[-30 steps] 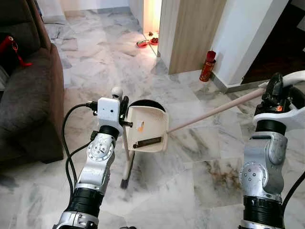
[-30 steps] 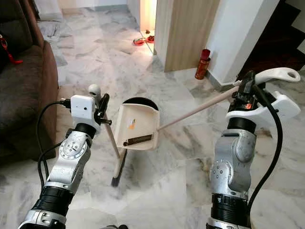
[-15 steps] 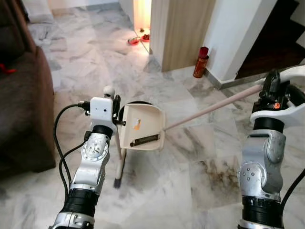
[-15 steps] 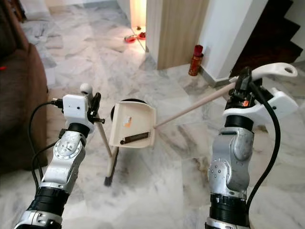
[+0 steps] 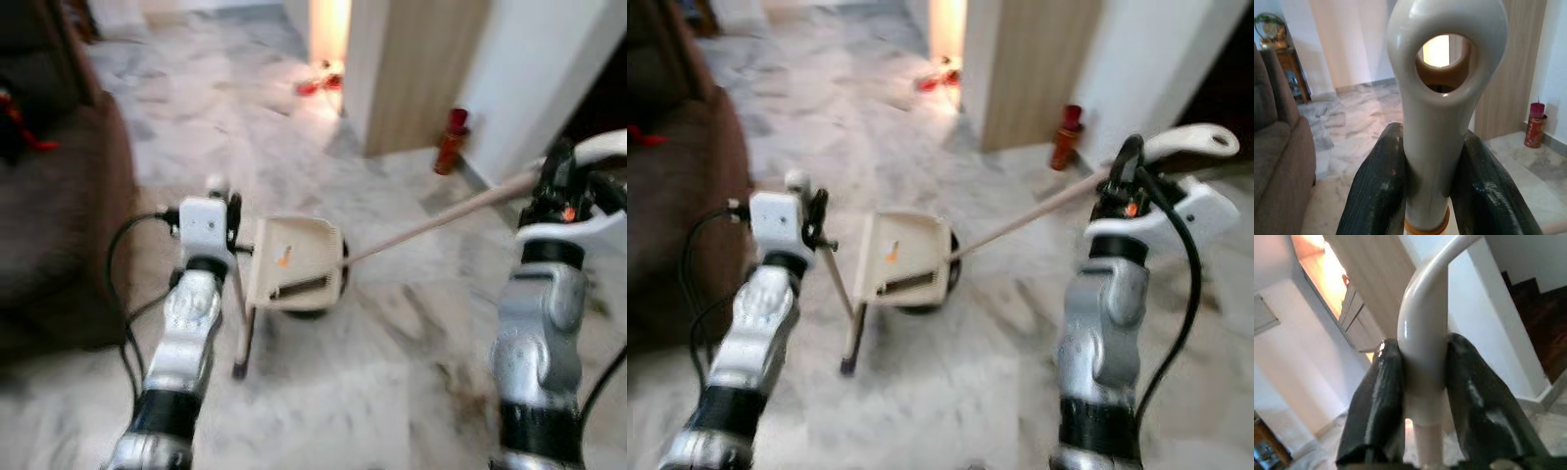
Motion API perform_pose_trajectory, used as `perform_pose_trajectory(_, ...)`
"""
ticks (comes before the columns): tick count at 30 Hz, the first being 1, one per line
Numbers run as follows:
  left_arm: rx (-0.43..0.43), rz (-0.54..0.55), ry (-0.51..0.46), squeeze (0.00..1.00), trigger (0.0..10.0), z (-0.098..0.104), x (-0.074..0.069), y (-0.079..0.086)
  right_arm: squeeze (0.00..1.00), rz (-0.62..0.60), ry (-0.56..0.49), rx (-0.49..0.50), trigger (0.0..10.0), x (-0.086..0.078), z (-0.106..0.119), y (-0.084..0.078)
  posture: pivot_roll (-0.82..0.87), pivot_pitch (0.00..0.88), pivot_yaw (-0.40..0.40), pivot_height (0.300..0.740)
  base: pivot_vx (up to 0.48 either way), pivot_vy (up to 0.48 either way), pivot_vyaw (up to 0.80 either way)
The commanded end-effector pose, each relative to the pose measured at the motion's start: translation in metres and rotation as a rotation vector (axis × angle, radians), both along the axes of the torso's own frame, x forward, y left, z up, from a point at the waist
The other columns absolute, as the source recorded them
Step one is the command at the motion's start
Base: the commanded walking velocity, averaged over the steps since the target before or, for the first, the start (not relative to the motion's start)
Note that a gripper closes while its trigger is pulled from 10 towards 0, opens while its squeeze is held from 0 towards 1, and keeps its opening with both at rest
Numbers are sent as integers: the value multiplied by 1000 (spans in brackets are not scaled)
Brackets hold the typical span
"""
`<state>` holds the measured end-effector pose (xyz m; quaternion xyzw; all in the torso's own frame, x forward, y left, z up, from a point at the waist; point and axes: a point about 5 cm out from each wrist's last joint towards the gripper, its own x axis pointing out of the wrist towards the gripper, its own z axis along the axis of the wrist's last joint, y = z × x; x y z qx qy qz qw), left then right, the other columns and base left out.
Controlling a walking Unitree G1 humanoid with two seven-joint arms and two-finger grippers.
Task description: Sweep floor
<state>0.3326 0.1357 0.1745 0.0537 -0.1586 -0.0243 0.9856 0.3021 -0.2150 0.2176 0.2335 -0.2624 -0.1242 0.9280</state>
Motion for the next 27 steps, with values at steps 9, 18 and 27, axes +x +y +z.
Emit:
perform_pose_trajectory(9,-12,4,-65,0,10000,15,0,0,0,-10,-93,2,10000,-5,19,-1,94,99,-51,740,357,0,0)
perform_pose_trajectory(18,-11,8,-64,0,10000,15,0,2,0,-7,-94,7,10000,-4,19,0,96,96,-52,740,358,0,0)
perform_pose_trajectory(27,-5,15,-63,0,10000,14,-1,5,0,-1,-95,13,10000,-4,19,0,97,97,-52,740,357,0,0)
